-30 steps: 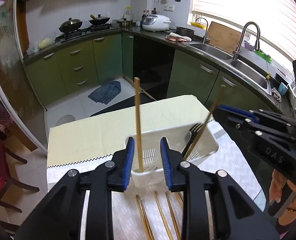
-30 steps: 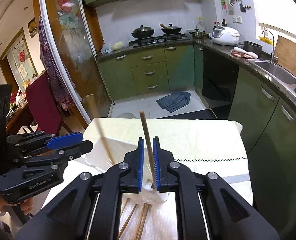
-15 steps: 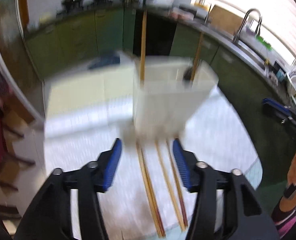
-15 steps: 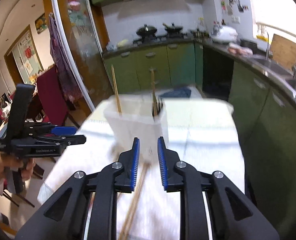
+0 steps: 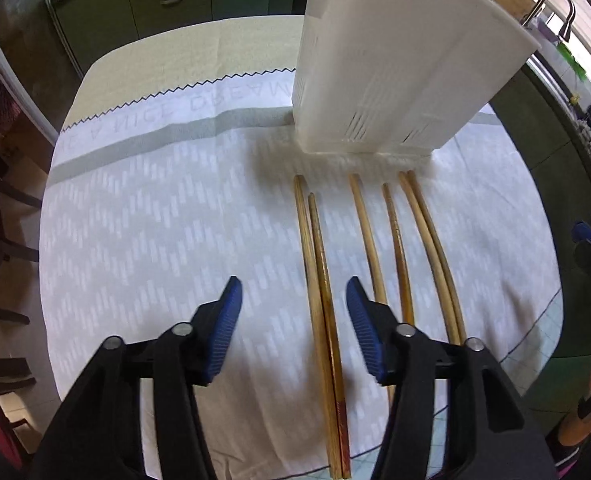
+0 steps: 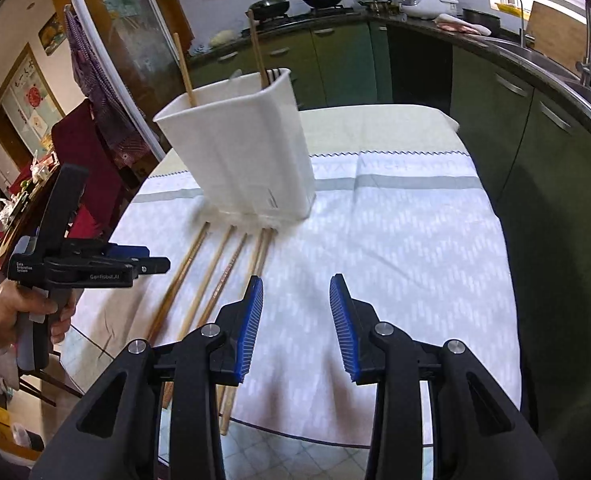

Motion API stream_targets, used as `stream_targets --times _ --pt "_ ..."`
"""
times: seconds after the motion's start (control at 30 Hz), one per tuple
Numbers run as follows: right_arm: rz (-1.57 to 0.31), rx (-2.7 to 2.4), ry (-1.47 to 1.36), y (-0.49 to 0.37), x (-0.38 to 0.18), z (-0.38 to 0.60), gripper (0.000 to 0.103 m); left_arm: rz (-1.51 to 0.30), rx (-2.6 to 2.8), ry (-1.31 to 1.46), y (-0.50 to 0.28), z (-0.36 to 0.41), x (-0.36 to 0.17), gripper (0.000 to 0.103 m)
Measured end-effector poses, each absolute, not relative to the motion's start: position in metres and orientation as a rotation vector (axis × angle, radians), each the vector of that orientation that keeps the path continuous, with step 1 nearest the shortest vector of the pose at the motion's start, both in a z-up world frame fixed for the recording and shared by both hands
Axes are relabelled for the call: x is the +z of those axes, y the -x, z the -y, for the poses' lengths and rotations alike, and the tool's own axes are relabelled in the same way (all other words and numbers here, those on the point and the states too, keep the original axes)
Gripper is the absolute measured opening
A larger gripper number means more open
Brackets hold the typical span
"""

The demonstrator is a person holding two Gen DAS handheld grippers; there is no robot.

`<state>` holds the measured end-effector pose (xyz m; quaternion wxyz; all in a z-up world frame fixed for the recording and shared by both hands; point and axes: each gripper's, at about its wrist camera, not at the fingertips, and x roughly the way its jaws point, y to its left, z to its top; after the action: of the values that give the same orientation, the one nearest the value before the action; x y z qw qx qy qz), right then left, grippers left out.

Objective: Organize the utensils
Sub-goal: 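Move both open tools back over the remaining chopsticks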

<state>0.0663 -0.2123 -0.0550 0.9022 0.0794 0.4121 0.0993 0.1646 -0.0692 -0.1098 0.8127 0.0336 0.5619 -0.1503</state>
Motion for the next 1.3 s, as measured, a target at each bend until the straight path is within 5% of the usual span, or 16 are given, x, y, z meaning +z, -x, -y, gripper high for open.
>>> stream_targets --times 0.1,0.83,0.93,1.17,1.3 --pt "-0.855 0.196 -0.170 -0.069 -0.053 0.216 0.035 -1.209 -0.307 -0.097 -0.169 0.071 -0.115 0.041" --pt "-0.905 0.238 -0.093 -0.088 -0.065 0.179 0.044 -1.237 -0.315 -0.157 -0.176 0.087 -0.136 0.036" --pt "-0.931 0.222 -0.041 -0.096 -0.073 0.167 0.044 -1.241 -0.303 -0.179 -0.174 0.090 -0.137 0.027" --pt "-1.036 0.207 0.023 -0.124 -0.109 0.149 0.024 -1.233 -0.305 -0.197 -0.167 0.080 -0.139 0.019" --pt "-1.067 0.207 0.025 -0.138 -0.118 0.141 0.022 -1.219 -0.307 -0.201 -0.166 0.084 -0.139 0.019"
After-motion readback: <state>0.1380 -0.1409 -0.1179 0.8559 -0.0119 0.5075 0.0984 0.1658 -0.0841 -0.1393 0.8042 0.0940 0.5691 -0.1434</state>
